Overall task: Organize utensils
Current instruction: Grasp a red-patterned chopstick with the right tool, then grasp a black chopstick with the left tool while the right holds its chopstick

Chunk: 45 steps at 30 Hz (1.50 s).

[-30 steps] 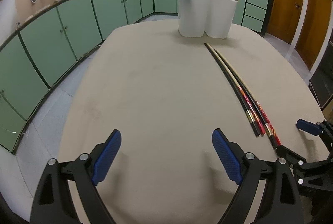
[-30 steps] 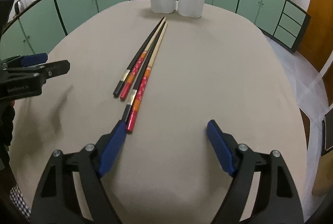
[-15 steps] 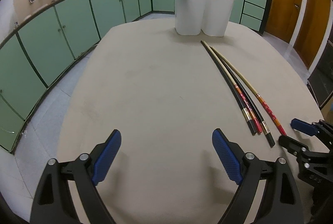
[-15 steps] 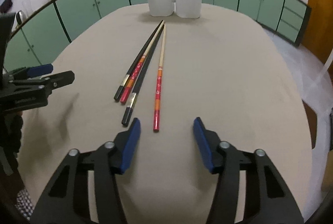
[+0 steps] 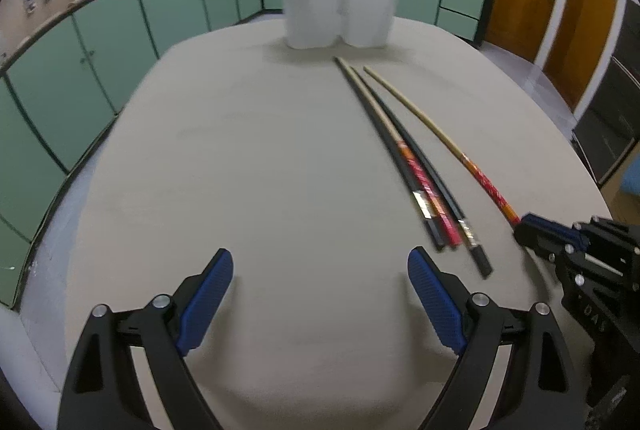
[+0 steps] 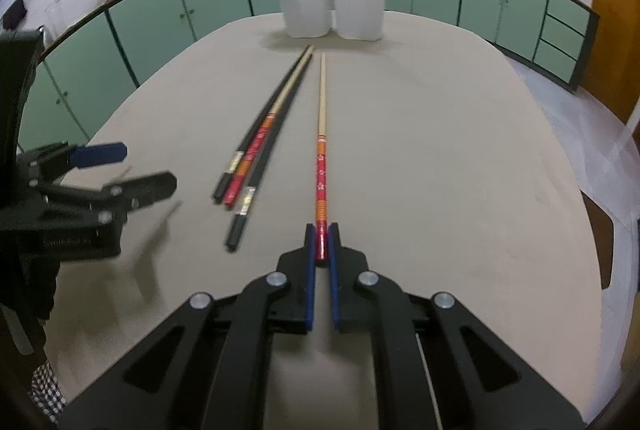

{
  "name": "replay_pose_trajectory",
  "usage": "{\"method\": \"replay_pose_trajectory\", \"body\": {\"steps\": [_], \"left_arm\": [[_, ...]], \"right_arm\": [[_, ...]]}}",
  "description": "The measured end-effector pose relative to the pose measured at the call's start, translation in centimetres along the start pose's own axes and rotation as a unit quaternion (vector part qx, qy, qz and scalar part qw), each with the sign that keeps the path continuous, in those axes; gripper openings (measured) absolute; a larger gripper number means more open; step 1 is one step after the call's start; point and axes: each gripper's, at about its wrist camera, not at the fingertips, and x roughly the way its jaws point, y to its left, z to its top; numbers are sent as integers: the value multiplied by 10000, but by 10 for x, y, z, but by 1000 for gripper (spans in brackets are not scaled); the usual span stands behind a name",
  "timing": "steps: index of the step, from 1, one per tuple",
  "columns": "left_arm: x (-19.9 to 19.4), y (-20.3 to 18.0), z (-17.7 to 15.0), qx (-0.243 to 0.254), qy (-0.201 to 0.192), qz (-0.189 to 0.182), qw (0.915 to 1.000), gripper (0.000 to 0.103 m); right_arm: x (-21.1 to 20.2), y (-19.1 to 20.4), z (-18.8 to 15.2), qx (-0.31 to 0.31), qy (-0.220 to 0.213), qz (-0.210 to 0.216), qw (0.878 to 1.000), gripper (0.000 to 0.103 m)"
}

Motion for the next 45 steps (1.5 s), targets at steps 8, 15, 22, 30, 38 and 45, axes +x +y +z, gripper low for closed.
{"method": "replay_pose_trajectory", "body": {"steps": [8,15,22,30,38,45], "left_arm": [[15,-26,7,138,114,-140,9997,87],[19,-25,9,58,92,-30,9999,88],[10,2,0,-274,78,296,9992,88],[7,0,-3,-307,-19,216,9993,76],[5,-14,-4,-69,-184,16,9998,38],[3,-26,-6,39,-243,-45,9997,7]], "right_arm": [[1,-7,-1,71,-19,47,10000,5],[1,-8,-1,102,-24,78,9999,5],[1,-8,-2,83,-26,93,9999,6],[-1,-8,-3,48,-21,120,9999,6],[-1,-9,-3,83,-19,165,9998,6],[-1,-10,-4,89,-24,177,9998,5]]}}
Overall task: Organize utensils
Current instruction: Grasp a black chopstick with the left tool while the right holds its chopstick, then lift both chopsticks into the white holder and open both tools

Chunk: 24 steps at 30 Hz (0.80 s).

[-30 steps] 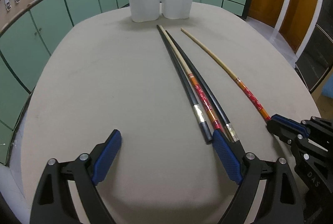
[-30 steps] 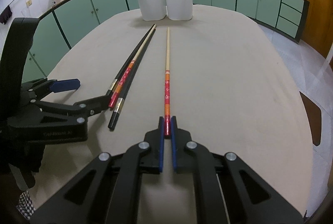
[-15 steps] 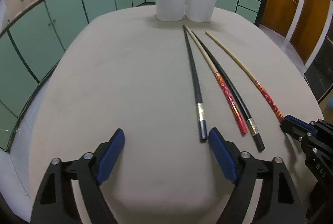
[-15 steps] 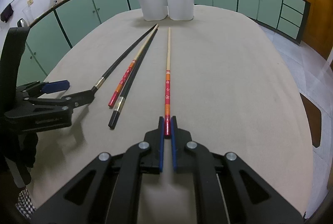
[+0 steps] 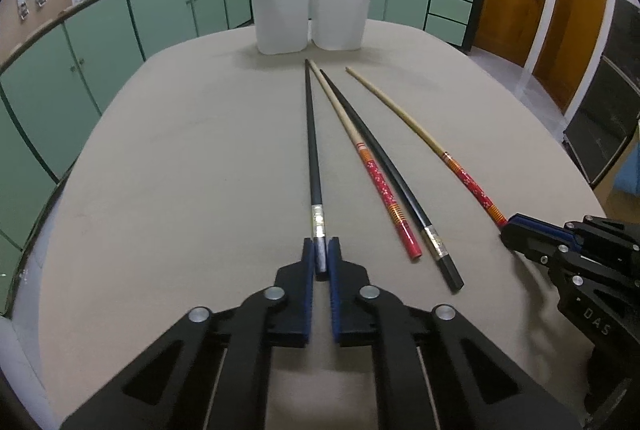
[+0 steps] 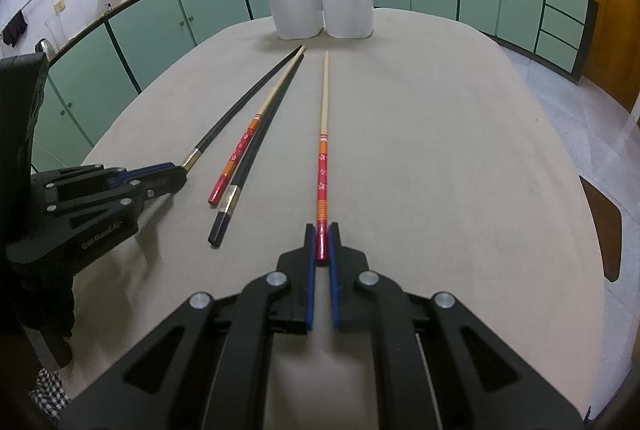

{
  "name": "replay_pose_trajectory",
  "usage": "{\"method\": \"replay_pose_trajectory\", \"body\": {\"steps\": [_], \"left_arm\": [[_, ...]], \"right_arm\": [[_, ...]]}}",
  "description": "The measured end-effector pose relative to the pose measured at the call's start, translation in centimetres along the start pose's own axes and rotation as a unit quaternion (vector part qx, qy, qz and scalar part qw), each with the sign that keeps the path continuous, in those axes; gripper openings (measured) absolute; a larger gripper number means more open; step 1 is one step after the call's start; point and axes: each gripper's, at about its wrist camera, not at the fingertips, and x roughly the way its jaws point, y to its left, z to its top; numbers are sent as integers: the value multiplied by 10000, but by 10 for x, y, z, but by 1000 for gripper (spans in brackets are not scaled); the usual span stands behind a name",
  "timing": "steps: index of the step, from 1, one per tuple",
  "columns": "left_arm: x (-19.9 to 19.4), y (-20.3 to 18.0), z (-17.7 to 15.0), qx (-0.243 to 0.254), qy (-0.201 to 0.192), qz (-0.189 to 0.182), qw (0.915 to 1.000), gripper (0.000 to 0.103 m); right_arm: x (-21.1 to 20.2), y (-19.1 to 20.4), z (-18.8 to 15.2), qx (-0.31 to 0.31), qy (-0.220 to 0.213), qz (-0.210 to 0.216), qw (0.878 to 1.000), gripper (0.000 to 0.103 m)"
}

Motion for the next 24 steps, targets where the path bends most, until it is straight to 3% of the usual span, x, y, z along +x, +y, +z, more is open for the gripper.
{"method": "replay_pose_trajectory", "body": {"steps": [10,24], "left_arm": [[-15,13,7,-199,-133,-9,9997,6],[-82,30,50,-237,-978,-25,9949,6]], "right_arm": [[-10,-1,5,103,-24,94,9999,5],[-74,1,57,-61,-705,213,9973,5]]}}
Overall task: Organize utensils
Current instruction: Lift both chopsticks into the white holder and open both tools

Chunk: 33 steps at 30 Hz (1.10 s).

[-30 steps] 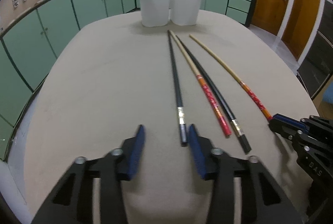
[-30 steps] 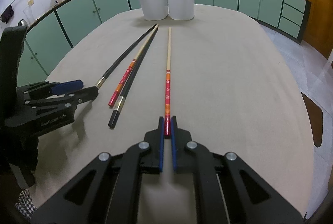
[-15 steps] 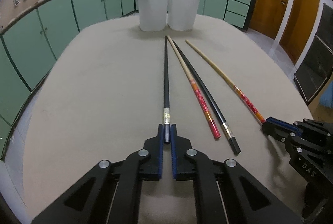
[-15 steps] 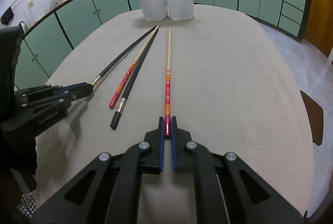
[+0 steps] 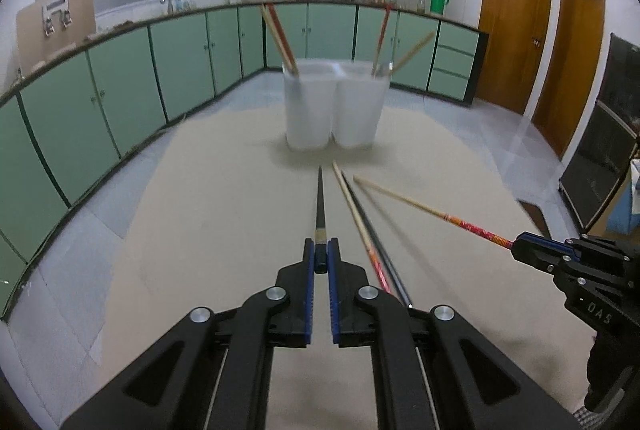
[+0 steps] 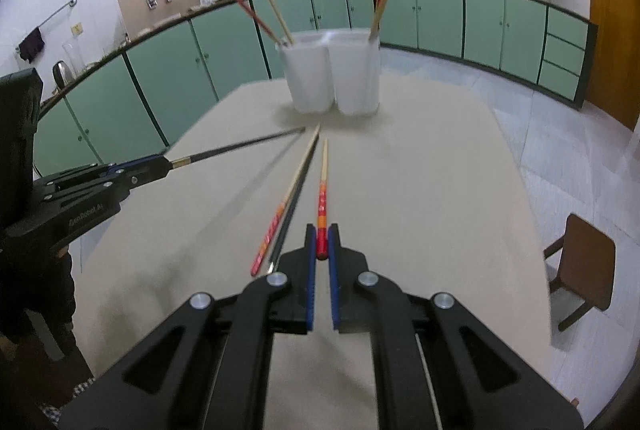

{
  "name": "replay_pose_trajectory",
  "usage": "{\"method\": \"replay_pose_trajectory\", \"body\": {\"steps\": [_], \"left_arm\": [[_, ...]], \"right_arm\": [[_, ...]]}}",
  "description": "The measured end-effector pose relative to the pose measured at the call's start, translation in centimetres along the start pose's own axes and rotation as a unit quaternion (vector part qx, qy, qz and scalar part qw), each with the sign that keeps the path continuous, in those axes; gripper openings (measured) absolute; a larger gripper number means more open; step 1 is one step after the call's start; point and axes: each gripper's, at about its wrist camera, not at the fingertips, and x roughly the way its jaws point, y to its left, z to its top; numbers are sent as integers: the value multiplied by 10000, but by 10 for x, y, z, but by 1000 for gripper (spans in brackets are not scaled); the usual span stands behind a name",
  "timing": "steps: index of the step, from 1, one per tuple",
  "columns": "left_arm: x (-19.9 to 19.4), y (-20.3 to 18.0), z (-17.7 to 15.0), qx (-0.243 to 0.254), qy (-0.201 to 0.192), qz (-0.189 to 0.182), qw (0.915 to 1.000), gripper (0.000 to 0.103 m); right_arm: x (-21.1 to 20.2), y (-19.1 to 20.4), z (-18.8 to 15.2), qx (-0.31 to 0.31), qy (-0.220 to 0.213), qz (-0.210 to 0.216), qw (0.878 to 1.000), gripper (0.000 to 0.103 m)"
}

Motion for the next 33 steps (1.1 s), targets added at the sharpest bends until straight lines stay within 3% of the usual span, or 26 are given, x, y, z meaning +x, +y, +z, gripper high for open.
{"method": "replay_pose_trajectory", "body": {"steps": [12,20,33], "left_arm": [[-37,-1,60,291,-807,32,9963,6],[-38,1,93,409,-934,-137,9947,6],[-53,-7,117,557,-1156,-424,9908,6]], "right_arm": [[-38,10,81,-482,-481,-10,9977,5],[-45,17,135,-798,-452,67,9958,5],[-61,16,180,-999,-505,250,9934,5]]}}
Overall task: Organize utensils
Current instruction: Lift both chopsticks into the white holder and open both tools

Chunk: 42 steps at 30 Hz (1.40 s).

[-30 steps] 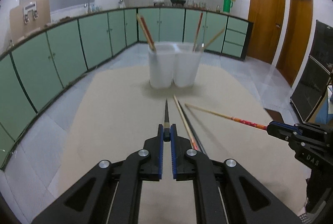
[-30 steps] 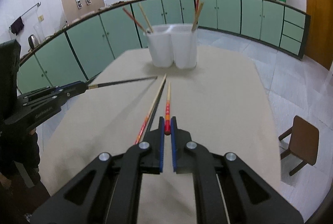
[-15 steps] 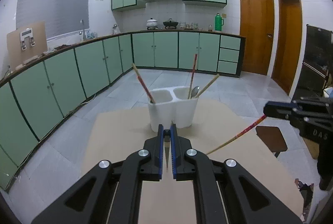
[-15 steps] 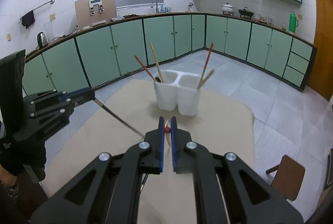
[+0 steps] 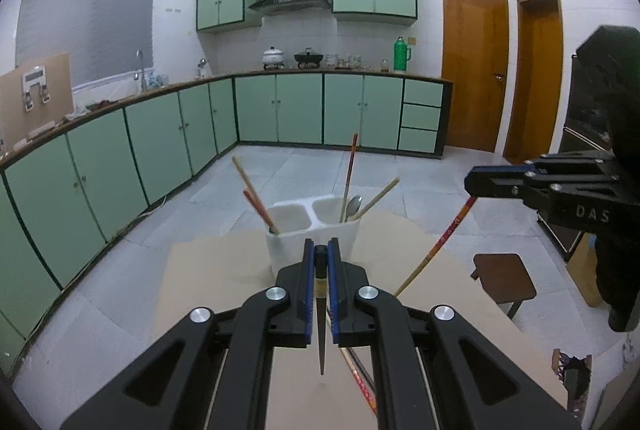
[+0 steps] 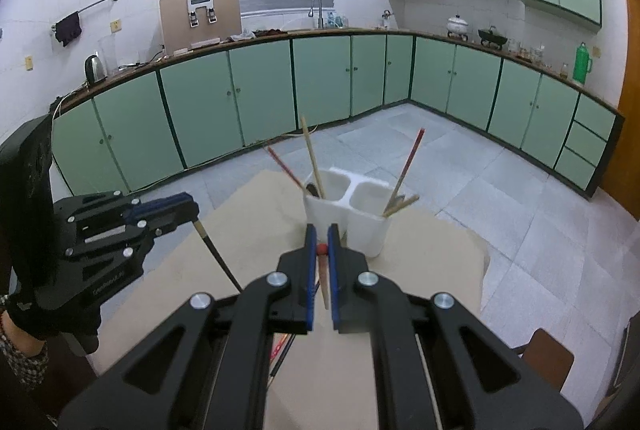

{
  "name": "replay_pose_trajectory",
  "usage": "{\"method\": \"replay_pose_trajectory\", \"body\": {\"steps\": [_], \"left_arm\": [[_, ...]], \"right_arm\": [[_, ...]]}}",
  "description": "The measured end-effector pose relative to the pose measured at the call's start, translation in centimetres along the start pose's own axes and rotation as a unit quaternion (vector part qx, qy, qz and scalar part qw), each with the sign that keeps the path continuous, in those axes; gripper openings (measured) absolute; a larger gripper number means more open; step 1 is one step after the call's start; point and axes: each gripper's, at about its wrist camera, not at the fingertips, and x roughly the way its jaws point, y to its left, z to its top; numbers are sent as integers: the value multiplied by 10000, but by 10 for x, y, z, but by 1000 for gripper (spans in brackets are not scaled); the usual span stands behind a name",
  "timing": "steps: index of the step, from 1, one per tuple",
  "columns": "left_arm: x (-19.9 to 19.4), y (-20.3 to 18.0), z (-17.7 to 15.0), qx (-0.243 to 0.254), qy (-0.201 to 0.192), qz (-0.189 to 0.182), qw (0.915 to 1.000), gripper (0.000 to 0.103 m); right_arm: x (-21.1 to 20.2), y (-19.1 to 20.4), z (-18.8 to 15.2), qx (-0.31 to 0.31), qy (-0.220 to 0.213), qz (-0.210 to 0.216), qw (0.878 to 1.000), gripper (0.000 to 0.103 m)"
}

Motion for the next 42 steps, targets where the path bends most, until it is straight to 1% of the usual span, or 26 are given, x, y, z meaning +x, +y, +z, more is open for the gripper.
{"method": "replay_pose_trajectory", "body": {"steps": [2,6,13,18,22,27,30,36,42], "left_arm": [[-1,-1,7,27,-72,-28,10000,6],[-2,-4,29,102,-295,-64,9995,6],[6,-7,86,197,-804,-16,9966,6],[26,-4,128,186,-1101,76,9937,6],[54,4,145,112,-1171,148,9929,6],[95,14,143,4,-1080,257,9938,6],[124,21,135,-54,-889,274,9956,6],[175,33,112,-191,-320,282,9989,6],[197,36,92,-208,28,250,9995,6]], "right_arm": [[-3,-4,11,16,-53,47,10000,5],[-9,-8,38,-94,-234,-80,9996,5],[-7,-24,84,-84,-620,-186,9979,5],[15,-40,112,-14,-757,-274,9968,5],[43,-56,122,129,-744,-299,9967,5],[88,-72,119,305,-600,-315,9972,5],[111,-75,113,388,-461,-311,9977,5],[151,-84,94,532,-171,-271,9981,5],[176,-88,78,595,114,-272,9978,5]]}}
